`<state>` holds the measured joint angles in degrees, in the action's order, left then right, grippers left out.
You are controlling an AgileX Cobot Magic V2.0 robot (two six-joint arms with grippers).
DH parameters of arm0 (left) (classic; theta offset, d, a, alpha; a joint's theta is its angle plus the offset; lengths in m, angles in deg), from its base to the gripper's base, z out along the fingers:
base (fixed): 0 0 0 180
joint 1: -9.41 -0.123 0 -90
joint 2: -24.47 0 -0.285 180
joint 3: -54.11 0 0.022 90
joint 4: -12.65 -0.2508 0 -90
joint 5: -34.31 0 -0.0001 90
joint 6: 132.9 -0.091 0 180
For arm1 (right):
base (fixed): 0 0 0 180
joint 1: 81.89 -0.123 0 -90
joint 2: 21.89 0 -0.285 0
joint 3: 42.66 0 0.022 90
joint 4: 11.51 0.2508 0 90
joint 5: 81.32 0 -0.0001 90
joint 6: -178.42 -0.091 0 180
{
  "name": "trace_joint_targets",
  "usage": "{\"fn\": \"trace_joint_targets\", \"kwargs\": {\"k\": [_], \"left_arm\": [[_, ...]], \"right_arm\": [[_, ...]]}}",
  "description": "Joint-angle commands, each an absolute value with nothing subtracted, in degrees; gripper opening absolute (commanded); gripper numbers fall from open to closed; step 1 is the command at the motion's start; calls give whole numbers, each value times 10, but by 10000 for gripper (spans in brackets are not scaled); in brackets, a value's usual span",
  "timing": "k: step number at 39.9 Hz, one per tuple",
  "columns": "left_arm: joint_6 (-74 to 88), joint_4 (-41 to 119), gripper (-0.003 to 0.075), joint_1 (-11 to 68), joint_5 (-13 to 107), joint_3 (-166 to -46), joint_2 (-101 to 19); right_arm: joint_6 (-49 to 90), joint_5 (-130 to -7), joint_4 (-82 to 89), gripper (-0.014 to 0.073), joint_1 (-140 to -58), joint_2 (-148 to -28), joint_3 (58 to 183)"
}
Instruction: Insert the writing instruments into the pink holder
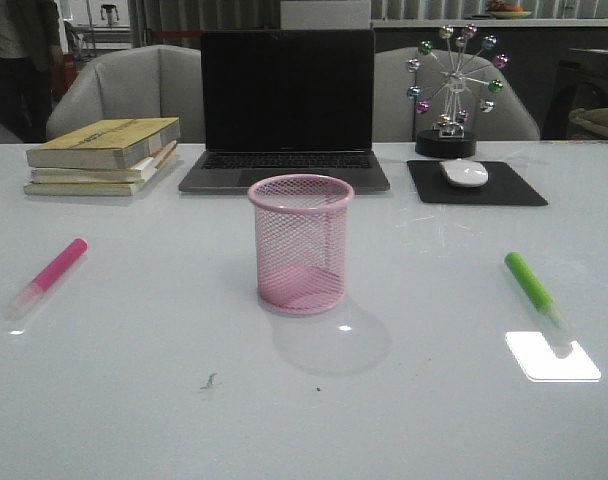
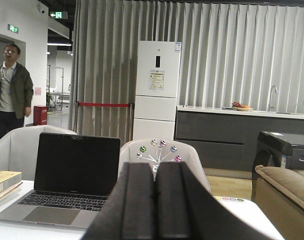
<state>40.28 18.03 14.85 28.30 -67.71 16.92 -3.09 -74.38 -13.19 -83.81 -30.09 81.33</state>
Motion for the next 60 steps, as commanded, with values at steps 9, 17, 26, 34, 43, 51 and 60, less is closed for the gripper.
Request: {"fn": "trace_joint_targets", "kwargs": {"k": [9,17,26,34,43,51,60], "left_arm": [[410,147,92,153,281,-789,27],[410,145,92,153,289,-819,-87],[410,186,193,153,304,-819,-172],[410,200,446,153,311,-819,-217],[410,210,447,153,321,-819,-261],[410,231,447,153,321,-819,-289],[410,231,447,153,322,-819,-289]], "right_arm": [[-29,-735,-138,50,-839,-432,908],[-29,-736,-138,50,-839,-513,914],[-29,-735,-138,89,-839,-580,914],[-29,-733,-138,377,-839,-613,914],[-29,-727,-135,447,-839,-633,912],[-29,-647,-120,447,-839,-696,917],[-29,-569,-95,447,-850,-834,989]]}}
